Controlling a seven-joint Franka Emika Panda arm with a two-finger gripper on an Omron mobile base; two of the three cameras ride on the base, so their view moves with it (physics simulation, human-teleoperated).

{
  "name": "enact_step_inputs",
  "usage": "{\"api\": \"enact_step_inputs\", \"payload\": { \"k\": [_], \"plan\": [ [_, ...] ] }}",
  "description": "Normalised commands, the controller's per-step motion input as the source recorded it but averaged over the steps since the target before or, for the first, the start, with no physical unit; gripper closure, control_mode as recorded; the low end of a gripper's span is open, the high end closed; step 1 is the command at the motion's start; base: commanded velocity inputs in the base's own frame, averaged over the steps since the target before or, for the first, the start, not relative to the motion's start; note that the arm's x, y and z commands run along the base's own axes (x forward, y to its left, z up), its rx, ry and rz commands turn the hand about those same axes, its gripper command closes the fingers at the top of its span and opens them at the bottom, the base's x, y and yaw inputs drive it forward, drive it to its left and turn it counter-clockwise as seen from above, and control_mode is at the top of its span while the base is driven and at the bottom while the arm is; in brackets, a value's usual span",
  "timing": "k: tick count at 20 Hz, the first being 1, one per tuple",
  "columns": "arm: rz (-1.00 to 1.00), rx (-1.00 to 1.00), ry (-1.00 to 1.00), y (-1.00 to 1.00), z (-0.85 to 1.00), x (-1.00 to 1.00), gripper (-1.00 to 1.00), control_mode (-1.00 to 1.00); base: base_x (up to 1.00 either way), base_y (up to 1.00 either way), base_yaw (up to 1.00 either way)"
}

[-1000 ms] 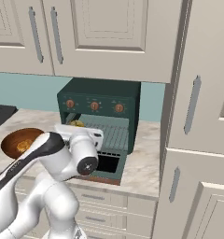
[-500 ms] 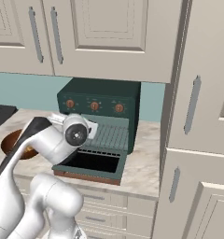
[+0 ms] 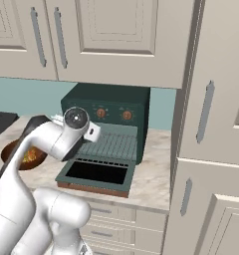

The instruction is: Pick up the heated bread from the toaster oven and place it in the bowl. Then move the bread bowl to the dining counter.

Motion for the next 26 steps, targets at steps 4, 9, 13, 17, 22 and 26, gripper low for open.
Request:
{"api": "enact_step_inputs", "payload": {
  "k": [4,9,13,17,22,26],
  "plan": [
    [0.00,-0.07,0.34,0.05,-0.05,0.10,-1.00,-1.00,0.00,0.00,0.00],
    [0.00,-0.12,0.11,0.00,-0.48,0.01,-1.00,-1.00,0.00,0.00,0.00],
    [0.00,-0.13,0.00,0.00,-0.46,0.16,-1.00,-1.00,0.00,0.00,0.00],
    [0.00,-0.02,-0.04,0.01,-0.26,0.07,-1.00,-1.00,0.00,0.00,0.00],
    [0.00,0.00,-0.07,0.02,-0.28,0.12,-1.00,-1.00,0.00,0.00,0.00],
    [0.00,0.00,0.00,0.03,-0.17,0.26,-1.00,-1.00,0.00,0.00,0.00]
  ]
}}
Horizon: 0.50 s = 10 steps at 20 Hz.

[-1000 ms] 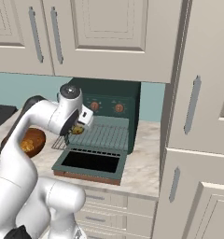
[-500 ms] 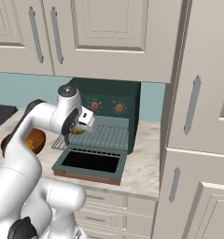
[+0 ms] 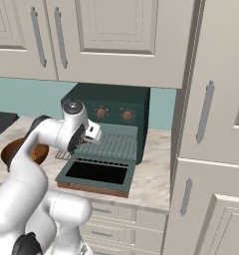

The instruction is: Pick up the heated bread from the toaster oven and place it in the bowl. Then move the bread bowl to the dining counter.

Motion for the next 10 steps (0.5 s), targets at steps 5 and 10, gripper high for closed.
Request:
{"api": "enact_step_inputs", "payload": {
  "k": [5,10],
  "plan": [
    [0.00,-0.01,0.00,0.05,-0.10,0.31,-1.00,-1.00,0.00,0.00,0.00],
    [0.00,-0.02,0.00,0.16,-0.17,0.31,-1.00,-1.00,0.00,0.00,0.00]
  ]
}}
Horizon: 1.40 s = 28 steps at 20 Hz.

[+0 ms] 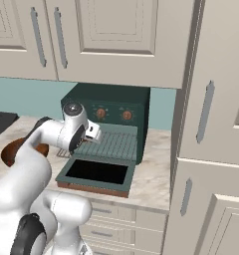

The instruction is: Pick up the heated bread from the toaster oven and place it in the bowl. Then move the bread bowl to the dining counter.

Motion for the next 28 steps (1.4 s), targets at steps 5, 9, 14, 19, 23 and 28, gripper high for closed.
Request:
{"api": "enact_step_inputs", "payload": {
  "k": [5,9,14,19,23,28],
  "plan": [
    [0.00,-0.03,0.00,0.16,-0.20,0.25,-1.00,-1.00,0.00,0.00,0.00],
    [0.00,-0.01,-0.02,0.00,-0.14,0.05,-1.00,-1.00,0.00,0.00,0.00],
    [0.00,0.00,-0.14,0.00,0.00,0.00,-1.00,-1.00,0.00,0.00,0.00],
    [0.00,0.00,-0.11,0.00,0.00,0.00,1.00,-1.00,0.00,0.00,0.00],
    [0.00,0.00,0.00,0.00,0.00,0.00,1.00,-1.00,0.00,0.00,0.00],
    [0.00,0.00,0.00,0.00,0.04,-0.38,1.00,-1.00,0.00,0.00,0.00]
  ]
}}
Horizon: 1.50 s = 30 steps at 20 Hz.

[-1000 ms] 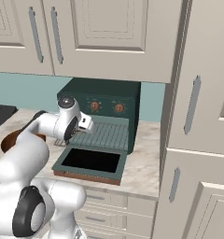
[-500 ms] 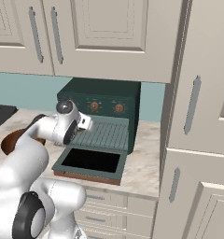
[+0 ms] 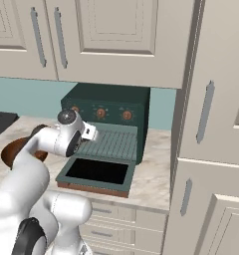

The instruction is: Pick up the heated bread from the toaster oven and place it in the bowl. Then move the bread bowl to the dining counter.

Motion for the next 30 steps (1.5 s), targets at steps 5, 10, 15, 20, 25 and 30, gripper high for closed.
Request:
{"api": "enact_step_inputs", "payload": {
  "k": [5,10,15,20,25,30],
  "plan": [
    [0.04,0.00,0.00,0.07,0.39,-0.98,1.00,-1.00,0.00,0.00,0.00],
    [0.18,0.00,0.00,0.49,0.69,-0.90,1.00,-1.00,0.00,0.00,0.00],
    [0.22,-0.03,0.02,1.00,0.46,-0.55,1.00,-1.00,0.00,0.00,0.00],
    [0.14,-0.06,0.16,1.00,0.04,-0.09,1.00,-1.00,0.00,0.00,0.00],
    [0.03,-0.07,0.25,0.97,-0.30,0.19,1.00,-1.00,0.00,0.00,0.00],
    [0.00,-0.09,0.14,0.75,-0.34,0.54,1.00,-1.00,0.00,0.00,0.00]
  ]
}}
